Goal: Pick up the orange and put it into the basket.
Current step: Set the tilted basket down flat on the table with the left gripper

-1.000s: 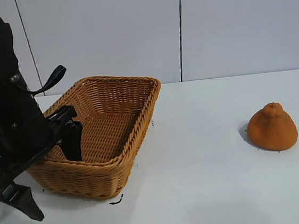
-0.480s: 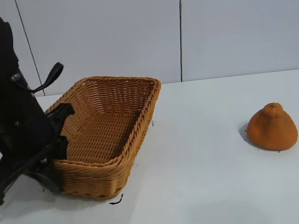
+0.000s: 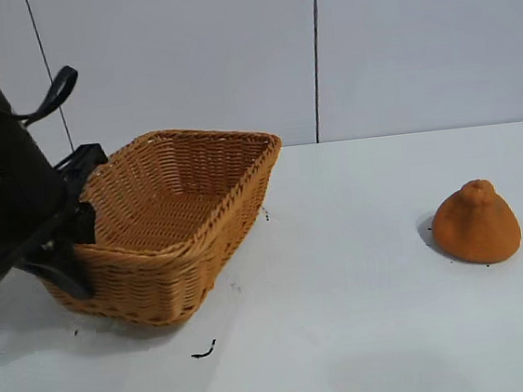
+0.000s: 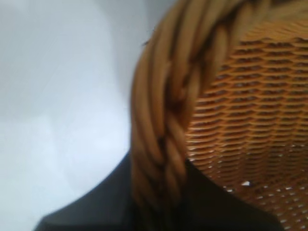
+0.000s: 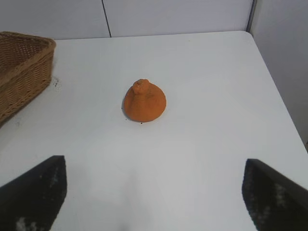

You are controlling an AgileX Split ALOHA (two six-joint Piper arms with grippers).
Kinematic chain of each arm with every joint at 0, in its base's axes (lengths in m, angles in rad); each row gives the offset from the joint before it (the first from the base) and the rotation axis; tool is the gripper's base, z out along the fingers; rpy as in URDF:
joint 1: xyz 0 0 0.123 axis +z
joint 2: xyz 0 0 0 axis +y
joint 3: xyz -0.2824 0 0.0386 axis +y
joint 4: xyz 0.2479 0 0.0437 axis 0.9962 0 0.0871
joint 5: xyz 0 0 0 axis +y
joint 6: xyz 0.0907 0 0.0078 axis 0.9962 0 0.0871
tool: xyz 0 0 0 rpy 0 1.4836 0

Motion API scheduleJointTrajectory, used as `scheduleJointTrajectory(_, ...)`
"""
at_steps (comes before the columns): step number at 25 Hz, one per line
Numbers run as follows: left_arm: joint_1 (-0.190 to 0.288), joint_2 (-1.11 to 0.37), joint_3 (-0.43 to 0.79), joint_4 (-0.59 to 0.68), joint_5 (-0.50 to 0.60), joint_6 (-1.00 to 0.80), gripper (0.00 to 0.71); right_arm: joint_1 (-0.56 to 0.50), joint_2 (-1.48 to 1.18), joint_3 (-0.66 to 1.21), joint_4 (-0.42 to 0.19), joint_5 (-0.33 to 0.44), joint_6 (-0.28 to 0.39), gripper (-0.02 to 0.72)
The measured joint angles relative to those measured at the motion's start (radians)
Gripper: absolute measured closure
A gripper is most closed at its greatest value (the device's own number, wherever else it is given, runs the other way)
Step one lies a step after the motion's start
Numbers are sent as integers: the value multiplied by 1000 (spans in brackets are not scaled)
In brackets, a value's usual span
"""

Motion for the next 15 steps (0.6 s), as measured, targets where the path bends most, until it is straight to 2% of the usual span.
scheduleJointTrajectory(6,55,31,-156,7,143,249,620,0,0,0,0,0,0,18)
scheduleJointTrajectory(15,56,205,-461,20,405,771,620,0,0,0,0,0,0,18)
